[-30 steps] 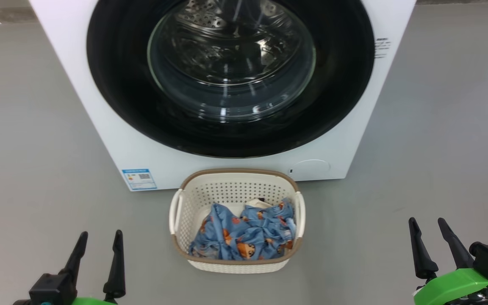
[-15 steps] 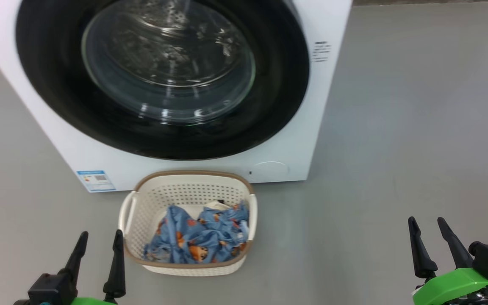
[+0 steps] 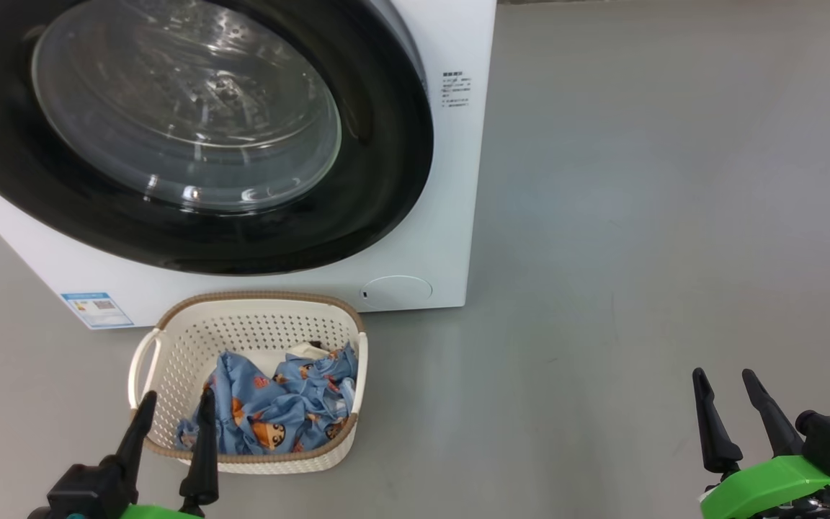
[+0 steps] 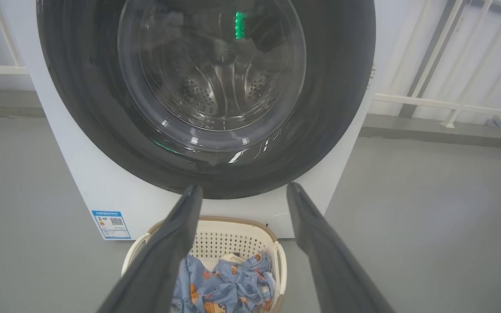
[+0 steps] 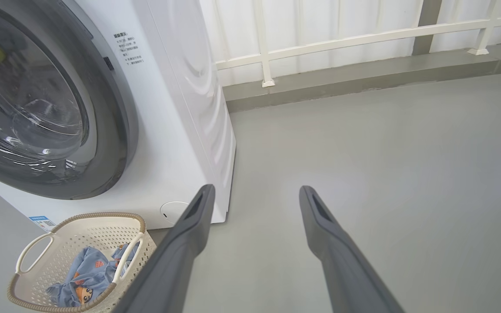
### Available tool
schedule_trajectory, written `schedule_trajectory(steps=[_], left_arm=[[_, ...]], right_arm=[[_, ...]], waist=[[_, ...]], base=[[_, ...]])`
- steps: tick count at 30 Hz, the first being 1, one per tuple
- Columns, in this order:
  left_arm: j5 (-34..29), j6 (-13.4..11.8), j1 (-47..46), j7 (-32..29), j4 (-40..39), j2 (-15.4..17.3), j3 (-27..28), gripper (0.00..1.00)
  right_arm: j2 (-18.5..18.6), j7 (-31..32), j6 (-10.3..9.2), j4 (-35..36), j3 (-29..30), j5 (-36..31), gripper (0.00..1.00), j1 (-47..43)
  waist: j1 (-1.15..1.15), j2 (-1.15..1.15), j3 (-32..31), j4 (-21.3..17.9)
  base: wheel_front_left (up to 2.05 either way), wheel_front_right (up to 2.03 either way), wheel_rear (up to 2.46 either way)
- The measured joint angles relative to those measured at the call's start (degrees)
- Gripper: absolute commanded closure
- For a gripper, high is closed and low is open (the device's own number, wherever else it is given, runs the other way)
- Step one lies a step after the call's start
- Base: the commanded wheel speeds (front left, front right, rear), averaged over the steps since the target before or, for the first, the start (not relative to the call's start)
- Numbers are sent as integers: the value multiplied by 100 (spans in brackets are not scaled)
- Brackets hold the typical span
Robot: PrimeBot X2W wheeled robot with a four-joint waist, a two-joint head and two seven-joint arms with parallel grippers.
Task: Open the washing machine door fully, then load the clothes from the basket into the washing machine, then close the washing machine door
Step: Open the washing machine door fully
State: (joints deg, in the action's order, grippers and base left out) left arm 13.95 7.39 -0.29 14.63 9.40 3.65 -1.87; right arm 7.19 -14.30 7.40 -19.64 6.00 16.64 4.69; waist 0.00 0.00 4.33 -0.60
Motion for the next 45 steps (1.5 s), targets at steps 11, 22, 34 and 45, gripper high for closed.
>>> schedule_trajectory(steps=[11,22,34,45], left_arm=[[8,0,-1,0,25,-5,-11,0],[83,0,-65,0,2,-77,-9,0],[222,0,-633,0,-34,-142,-187,0],[571,0,-957,0,-14,-155,-499,0]], right_arm=[[-57,0,0,75,-158,74,100,10],[-385,-31,0,1010,289,2061,100,989],[-19,-45,0,968,-122,5074,100,2807],[1103,842,0,322,-1294,6819,100,3985]], waist=[[0,0,-44,8],[0,0,75,73],[0,0,499,371],[0,0,939,872]], base=[[4,4,-9],[0,0,0],[0,0,0],[0,0,0]])
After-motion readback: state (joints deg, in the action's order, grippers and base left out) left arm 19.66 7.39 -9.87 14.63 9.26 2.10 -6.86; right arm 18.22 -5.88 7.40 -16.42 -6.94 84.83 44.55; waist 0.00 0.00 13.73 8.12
